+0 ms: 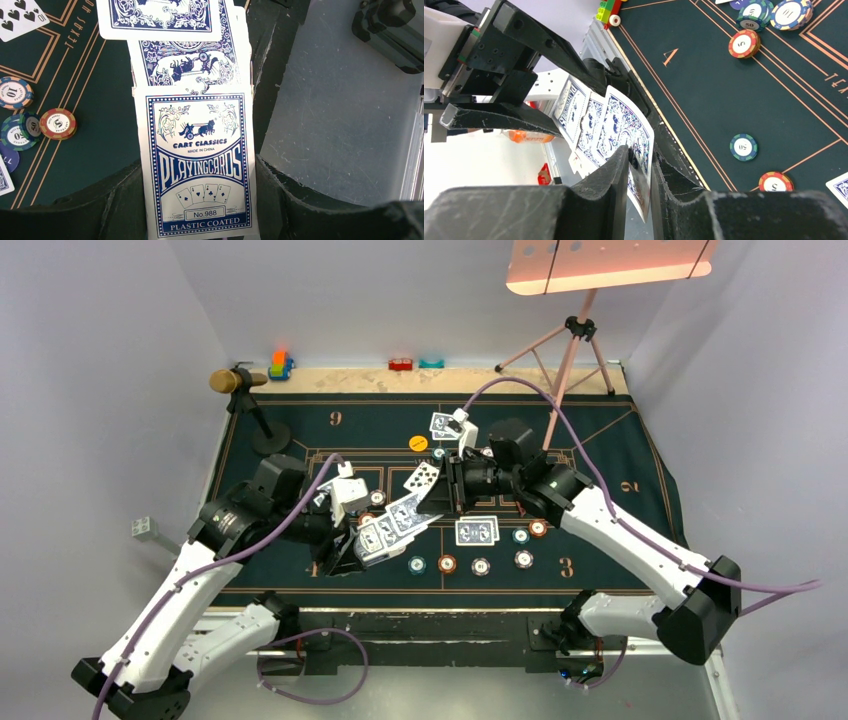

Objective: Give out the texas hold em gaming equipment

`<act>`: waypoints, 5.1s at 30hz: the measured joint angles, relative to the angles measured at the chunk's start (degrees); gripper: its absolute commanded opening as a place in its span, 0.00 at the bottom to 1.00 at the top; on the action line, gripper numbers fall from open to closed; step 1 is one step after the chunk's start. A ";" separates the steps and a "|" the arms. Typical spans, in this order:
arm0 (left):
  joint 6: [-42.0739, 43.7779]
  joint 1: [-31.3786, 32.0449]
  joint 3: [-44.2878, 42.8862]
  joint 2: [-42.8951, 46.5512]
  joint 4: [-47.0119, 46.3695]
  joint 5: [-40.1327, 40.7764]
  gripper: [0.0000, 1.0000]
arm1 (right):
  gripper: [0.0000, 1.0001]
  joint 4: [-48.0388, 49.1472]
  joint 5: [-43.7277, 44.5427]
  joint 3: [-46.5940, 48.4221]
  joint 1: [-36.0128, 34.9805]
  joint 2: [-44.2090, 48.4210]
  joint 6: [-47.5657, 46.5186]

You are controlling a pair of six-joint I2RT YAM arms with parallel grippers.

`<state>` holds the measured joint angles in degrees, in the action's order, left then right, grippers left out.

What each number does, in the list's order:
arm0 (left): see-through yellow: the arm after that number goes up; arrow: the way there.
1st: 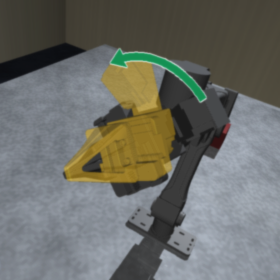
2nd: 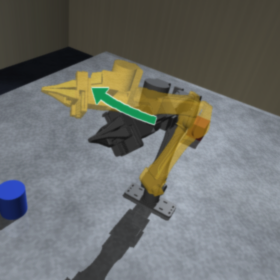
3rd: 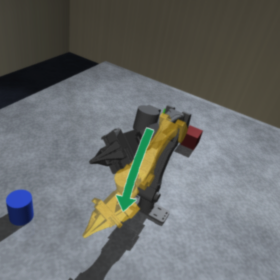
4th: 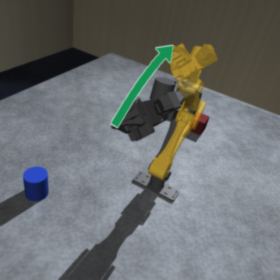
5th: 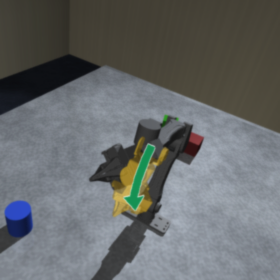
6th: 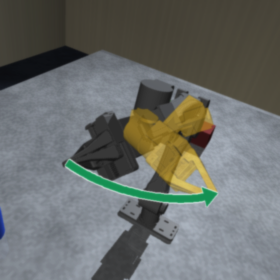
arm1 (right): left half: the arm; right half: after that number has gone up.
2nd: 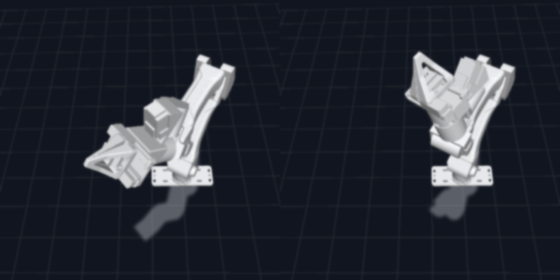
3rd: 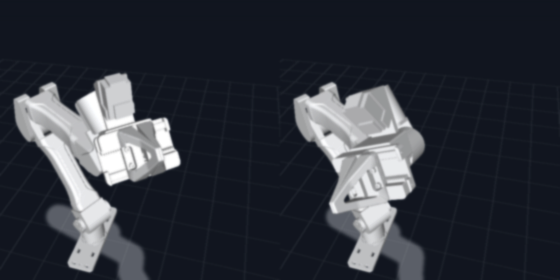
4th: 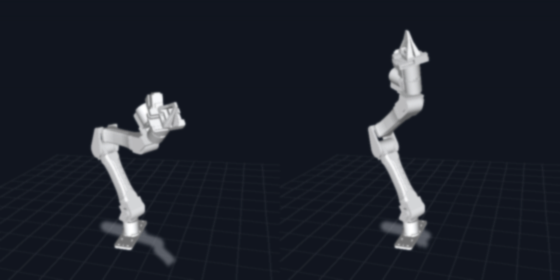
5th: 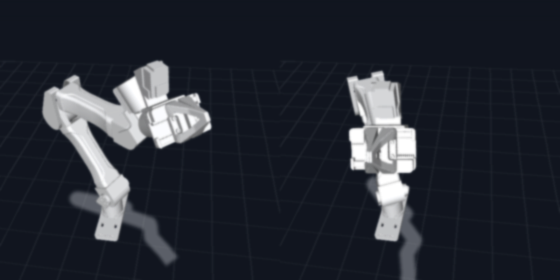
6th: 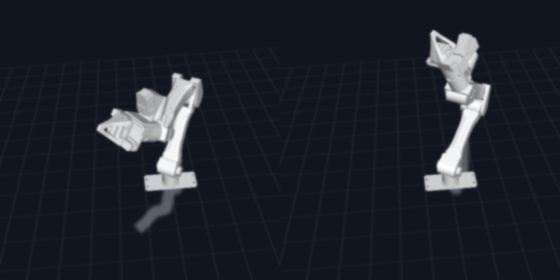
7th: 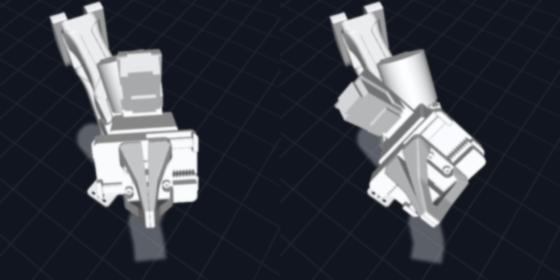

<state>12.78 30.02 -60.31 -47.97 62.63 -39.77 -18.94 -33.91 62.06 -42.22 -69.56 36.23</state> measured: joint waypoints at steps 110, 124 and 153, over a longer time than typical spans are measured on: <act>-0.42 -0.09 0.02 2.97 0.00 -1.14 0.21 | 0.50 -3.45 50.40 16.50 1.88 -39.10 -12.90; -0.42 -0.33 0.07 2.80 0.00 -1.09 0.20 | 0.47 4.61 44.22 11.08 4.85 -42.16 -8.35; -1.25 -0.37 0.07 2.71 -0.02 -1.05 0.21 | 0.46 8.15 41.35 9.40 -1.66 -41.75 -7.63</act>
<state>11.53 29.65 -60.25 -45.25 62.61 -40.82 -10.79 7.44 71.46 -43.88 -111.31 28.60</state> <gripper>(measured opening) 0.692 0.457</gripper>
